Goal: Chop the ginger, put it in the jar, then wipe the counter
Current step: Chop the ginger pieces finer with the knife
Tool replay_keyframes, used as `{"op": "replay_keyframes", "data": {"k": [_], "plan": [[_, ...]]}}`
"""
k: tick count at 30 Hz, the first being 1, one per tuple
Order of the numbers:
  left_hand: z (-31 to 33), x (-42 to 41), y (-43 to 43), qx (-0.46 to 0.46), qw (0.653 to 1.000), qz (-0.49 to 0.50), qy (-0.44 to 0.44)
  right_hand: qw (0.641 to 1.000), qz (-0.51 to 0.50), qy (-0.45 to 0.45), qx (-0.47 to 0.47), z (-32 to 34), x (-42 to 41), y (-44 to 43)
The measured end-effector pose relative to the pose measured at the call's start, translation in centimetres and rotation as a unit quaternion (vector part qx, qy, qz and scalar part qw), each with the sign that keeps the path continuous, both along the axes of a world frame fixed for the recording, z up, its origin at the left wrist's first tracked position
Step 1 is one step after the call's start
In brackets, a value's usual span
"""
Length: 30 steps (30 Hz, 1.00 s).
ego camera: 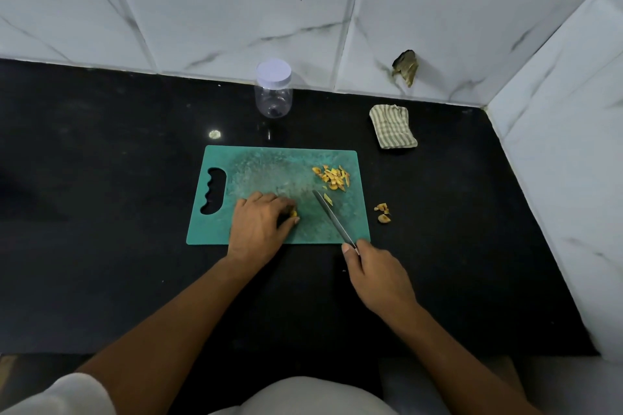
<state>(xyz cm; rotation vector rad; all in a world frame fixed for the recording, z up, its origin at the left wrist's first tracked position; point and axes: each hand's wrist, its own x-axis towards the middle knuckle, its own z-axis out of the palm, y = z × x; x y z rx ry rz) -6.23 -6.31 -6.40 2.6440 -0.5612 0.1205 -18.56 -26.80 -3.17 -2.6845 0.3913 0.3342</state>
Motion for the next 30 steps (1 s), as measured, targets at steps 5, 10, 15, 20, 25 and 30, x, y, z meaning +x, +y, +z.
{"op": "replay_keyframes", "data": {"k": [5,10,15,20,25,30], "plan": [[-0.1,0.0,-0.3,-0.005,1.0,0.011,0.009,1.0,0.006,0.002,0.014,0.4,0.0,1.0],[-0.1,-0.8,0.2,-0.04,0.999,0.024,-0.001,1.0,0.007,-0.003,0.019,0.2,0.1,2.2],[-0.8,-1.3,0.6,-0.054,0.998,-0.017,-0.021,1.0,0.004,0.008,0.014,-0.3,-0.3,3.4],[-2.4,-1.4,1.3,-0.018,0.997,-0.053,-0.061,1.0,0.0,0.004,0.011,-0.4,0.0,3.8],[-1.8,-1.4,1.6,0.008,0.994,-0.083,-0.073,1.0,0.01,0.006,-0.003,-0.5,0.4,4.1],[-1.6,-1.2,2.0,0.03,0.992,-0.095,-0.073,1.0,0.019,0.002,-0.017,-0.6,0.5,4.3]]}}
